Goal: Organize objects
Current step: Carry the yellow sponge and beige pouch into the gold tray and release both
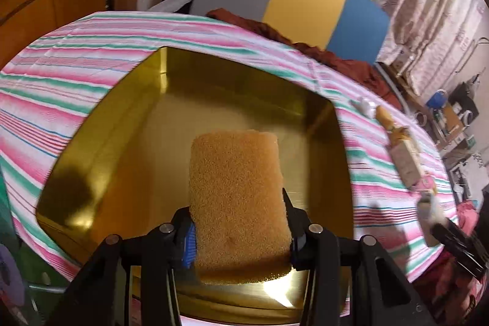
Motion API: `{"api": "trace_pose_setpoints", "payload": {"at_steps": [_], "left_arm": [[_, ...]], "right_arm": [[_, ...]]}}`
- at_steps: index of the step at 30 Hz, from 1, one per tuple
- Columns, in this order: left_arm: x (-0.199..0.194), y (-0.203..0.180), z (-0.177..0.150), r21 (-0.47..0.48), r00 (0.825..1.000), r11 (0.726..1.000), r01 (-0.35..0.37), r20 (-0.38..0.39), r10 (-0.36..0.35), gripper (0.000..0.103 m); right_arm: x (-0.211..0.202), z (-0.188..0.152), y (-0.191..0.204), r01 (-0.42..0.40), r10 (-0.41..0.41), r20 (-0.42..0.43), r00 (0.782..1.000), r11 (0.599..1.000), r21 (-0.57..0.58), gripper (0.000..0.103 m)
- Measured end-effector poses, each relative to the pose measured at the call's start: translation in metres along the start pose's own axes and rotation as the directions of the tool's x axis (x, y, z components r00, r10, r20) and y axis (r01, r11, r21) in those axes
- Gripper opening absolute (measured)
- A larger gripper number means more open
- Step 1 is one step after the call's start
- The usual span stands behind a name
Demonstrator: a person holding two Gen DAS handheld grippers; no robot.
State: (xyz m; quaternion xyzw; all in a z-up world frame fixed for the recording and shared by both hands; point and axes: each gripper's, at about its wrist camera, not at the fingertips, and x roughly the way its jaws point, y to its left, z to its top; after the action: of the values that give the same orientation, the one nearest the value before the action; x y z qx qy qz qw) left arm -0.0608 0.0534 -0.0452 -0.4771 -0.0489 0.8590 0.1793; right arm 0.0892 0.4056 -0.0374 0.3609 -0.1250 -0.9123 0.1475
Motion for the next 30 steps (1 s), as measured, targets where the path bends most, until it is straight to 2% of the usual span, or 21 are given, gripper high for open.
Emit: {"api": "trace_pose_setpoints", "payload": {"at_steps": [2,8,12,17,19,23,25,27,30], "left_arm": [[0.004,0.013,0.001,-0.010,0.999,0.999,-0.040,-0.003,0.040,0.044],[0.011,0.046,0.002,-0.060,0.996,0.994,-0.088,-0.029,0.087,0.049],[0.010,0.061,0.002,-0.126,0.998,0.990,-0.058,-0.034,0.054,0.053],[-0.001,0.072,0.006,-0.161,0.996,0.983,-0.084,0.000,0.085,0.053],[-0.005,0.075,0.008,-0.158,0.995,0.983,-0.090,0.015,0.094,0.054],[-0.009,0.078,0.011,-0.158,0.991,0.981,-0.116,0.051,0.125,0.077],[-0.012,0.075,0.014,-0.145,0.992,0.984,-0.104,0.056,0.113,0.079],[-0.017,0.070,0.015,-0.112,0.992,0.988,-0.105,0.063,0.112,0.079],[-0.022,0.057,0.015,-0.070,0.982,0.983,-0.170,0.074,0.175,0.079]], "right_arm": [[0.003,0.002,0.021,-0.043,0.043,0.019,0.999,0.999,-0.004,0.055],[0.020,0.011,0.089,-0.154,0.156,0.037,0.987,0.986,-0.057,0.055],[0.037,0.017,0.121,-0.197,0.199,0.030,0.979,0.978,-0.068,0.055],[0.063,0.021,0.149,-0.175,0.175,-0.014,0.985,0.979,-0.107,0.055],[0.063,0.020,0.147,-0.135,0.135,-0.005,0.991,0.985,-0.104,0.055],[0.051,0.006,0.133,-0.113,0.111,-0.020,0.994,0.990,-0.082,0.063],[0.042,-0.007,0.126,-0.081,0.078,-0.030,0.996,0.992,-0.099,0.070],[0.030,-0.023,0.112,-0.036,0.033,-0.029,0.999,0.995,-0.090,0.071],[0.017,-0.033,0.082,0.029,-0.030,-0.018,0.999,0.999,-0.017,0.071]]}}
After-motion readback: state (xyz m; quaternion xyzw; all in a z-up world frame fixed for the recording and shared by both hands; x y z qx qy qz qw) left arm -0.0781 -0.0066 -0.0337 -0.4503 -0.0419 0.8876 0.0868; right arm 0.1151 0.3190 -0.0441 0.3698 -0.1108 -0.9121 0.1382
